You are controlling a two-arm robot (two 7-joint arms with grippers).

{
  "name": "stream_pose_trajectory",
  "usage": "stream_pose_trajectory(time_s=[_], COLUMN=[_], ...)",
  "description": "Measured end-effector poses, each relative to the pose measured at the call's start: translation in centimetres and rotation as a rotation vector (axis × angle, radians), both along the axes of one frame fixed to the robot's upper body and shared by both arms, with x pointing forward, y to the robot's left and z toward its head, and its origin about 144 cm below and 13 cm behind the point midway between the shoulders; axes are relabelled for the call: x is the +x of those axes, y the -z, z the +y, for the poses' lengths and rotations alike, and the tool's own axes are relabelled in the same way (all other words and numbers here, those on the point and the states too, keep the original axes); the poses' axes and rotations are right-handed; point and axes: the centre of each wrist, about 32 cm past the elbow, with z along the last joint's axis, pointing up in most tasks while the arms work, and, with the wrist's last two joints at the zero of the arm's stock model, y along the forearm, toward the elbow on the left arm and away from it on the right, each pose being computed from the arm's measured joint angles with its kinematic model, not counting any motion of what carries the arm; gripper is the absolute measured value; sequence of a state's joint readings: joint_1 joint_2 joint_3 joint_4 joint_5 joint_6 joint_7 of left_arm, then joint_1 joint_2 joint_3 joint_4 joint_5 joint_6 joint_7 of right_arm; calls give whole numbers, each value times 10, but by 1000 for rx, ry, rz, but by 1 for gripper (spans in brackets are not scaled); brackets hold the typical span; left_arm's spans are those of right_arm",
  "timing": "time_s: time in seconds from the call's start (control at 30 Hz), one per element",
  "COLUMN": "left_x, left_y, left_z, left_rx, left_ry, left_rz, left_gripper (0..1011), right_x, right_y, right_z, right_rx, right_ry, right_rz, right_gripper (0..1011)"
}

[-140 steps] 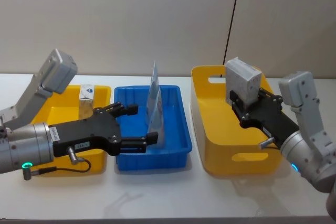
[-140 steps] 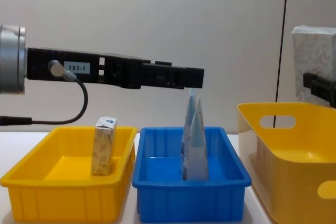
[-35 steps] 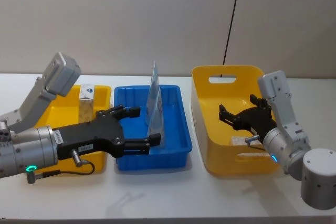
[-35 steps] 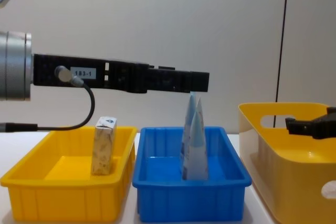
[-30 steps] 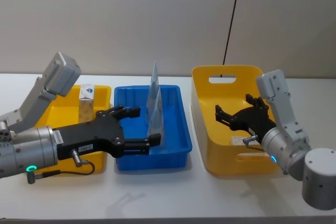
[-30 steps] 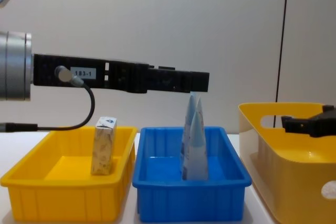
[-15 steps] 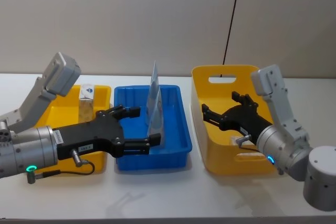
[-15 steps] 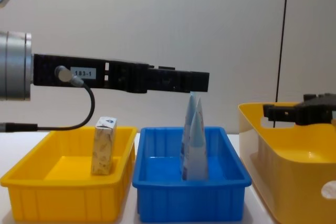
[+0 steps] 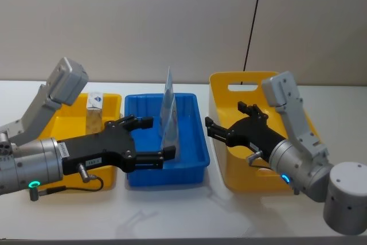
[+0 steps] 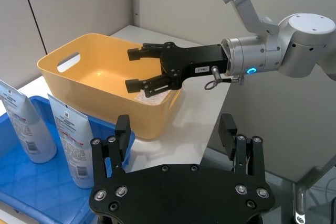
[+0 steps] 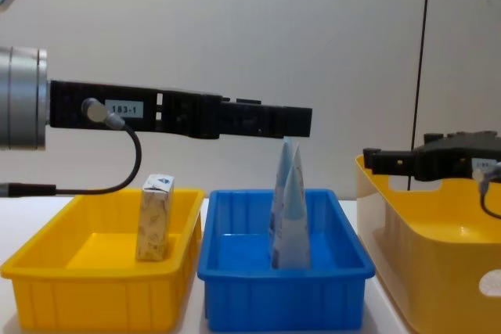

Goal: Bimanual collaborative sorting of washing and personal care products

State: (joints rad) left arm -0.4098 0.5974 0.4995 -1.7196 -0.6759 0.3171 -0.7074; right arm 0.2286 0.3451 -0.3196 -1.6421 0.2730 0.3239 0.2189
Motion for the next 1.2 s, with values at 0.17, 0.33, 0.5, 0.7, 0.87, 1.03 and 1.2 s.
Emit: stream_pose_trajectory(time_s=[0.17,0.33,0.5,0.7,0.87,1.03,1.2], left_x=[0,0,0,0,0,0,0], left_y=[0,0,0,0,0,0,0], left_z=[0,0,0,0,0,0,0], left_rx=[0,0,0,0,0,0,0], left_ry=[0,0,0,0,0,0,0], left_rz=[0,0,0,0,0,0,0], left_gripper=[1001,1001,1001,1001,1001,1001,1001], right_x=[-2,-4,-6,-7,-6,-6,-5], right_y=[2,4,6,8,9,10,12], right_z=[5,11,17,23,29,35,42], right_rx=[-5,-11,-16,-21,-24,-28,-33], right_ry=[-17,-34,-48,-66,-78,-84,-79], right_rz=[5,9,11,14,13,12,15], right_gripper=[1003,1004,1003,1003,1003,1003,1003])
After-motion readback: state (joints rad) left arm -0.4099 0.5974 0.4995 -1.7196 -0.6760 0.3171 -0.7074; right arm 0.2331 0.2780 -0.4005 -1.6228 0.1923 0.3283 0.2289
